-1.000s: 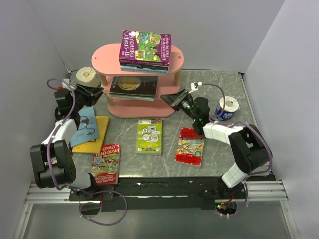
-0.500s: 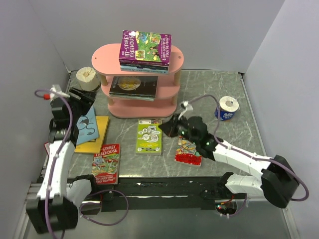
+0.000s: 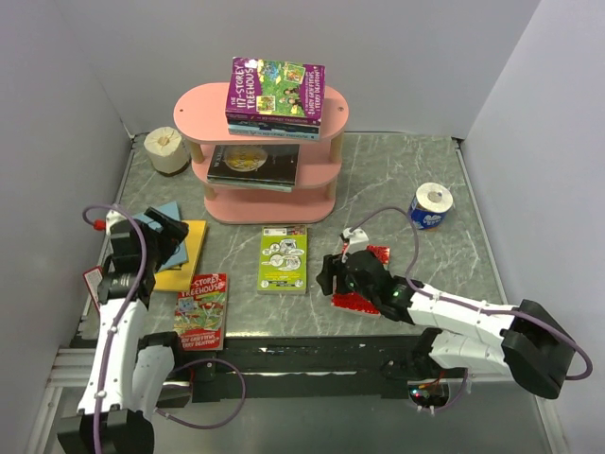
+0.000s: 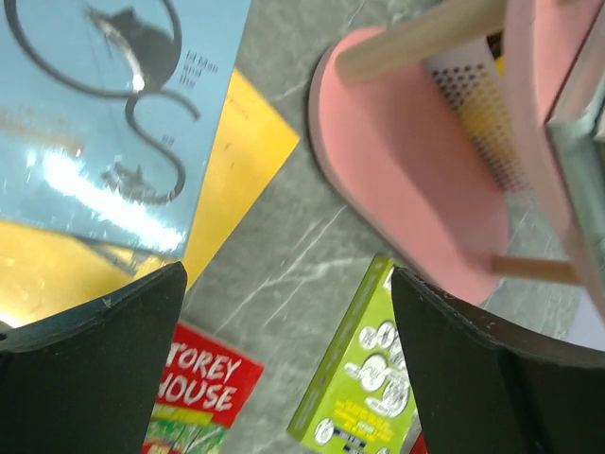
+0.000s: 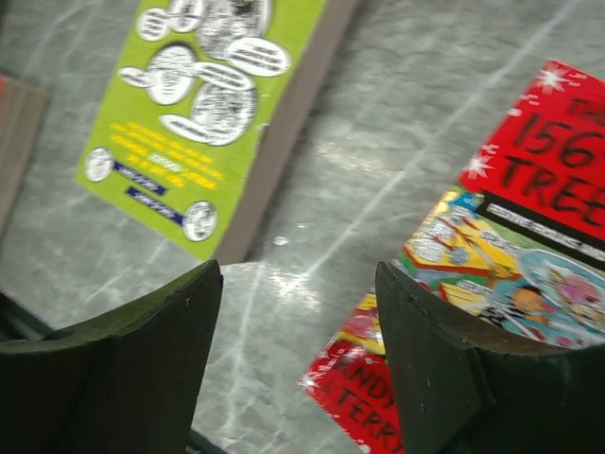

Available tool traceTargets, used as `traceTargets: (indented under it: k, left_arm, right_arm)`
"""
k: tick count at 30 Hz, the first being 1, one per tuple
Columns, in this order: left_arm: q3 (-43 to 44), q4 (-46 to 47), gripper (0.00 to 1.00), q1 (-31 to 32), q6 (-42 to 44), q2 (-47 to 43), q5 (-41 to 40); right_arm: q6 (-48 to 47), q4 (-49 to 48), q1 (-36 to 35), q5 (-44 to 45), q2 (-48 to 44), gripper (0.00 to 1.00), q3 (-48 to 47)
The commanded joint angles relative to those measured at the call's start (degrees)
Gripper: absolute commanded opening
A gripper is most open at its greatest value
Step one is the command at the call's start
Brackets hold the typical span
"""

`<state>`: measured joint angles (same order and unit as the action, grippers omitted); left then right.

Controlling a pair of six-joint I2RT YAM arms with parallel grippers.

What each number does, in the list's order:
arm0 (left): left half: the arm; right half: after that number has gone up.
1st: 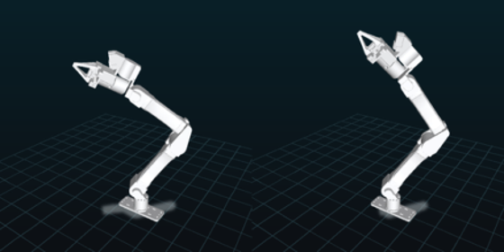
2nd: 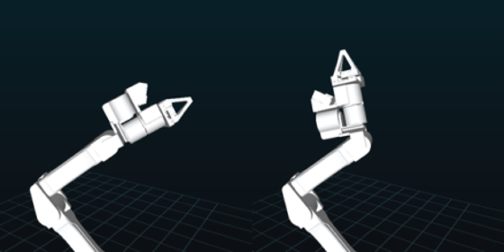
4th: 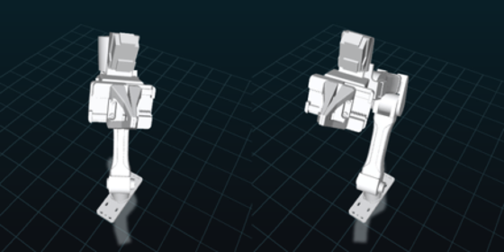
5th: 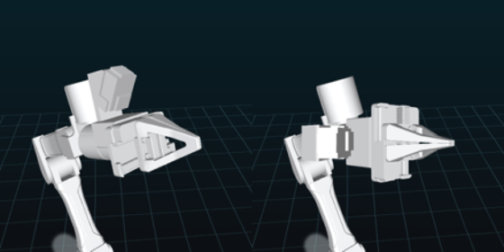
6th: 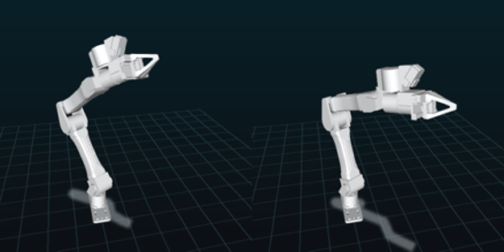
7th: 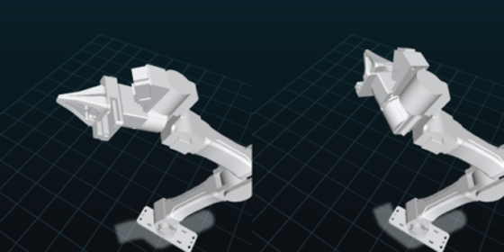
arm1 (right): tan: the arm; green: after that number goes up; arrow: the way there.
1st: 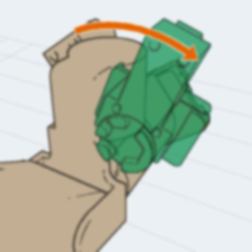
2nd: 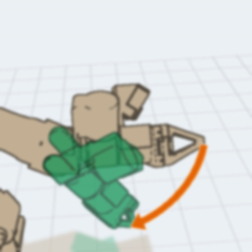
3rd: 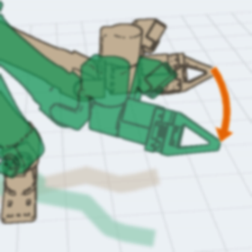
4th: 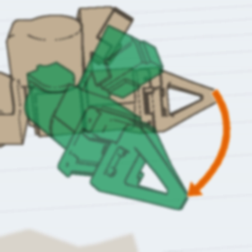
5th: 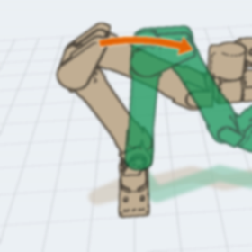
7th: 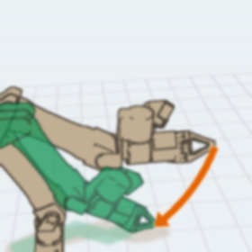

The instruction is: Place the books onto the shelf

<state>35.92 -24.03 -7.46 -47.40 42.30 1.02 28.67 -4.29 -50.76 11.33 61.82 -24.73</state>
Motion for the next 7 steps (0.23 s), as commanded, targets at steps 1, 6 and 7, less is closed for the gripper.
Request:
traceTargets:
  k: [1, 6, 7]
  left_arm:
    - [-1.0, -0.3, 0.96, 2.1, 0.4, -4.9, 0.6]
    - [-1.5, 0.0, 0.96, 2.2, 0.2, -3.5, 1.3]
    - [-1.0, -0.5, 0.96, 2.3, -0.5, -2.3, 1.6]
  right_arm:
    - [1.0, 2.6, -0.3, 5.5, -2.0, 0.73, -0.2]
    - [2.4, 2.8, -0.3, 4.8, -6.1, 0.74, 1.5]
    - [2.5, 3.1, -0.3, 4.7, -6.8, 0.74, 1.7]
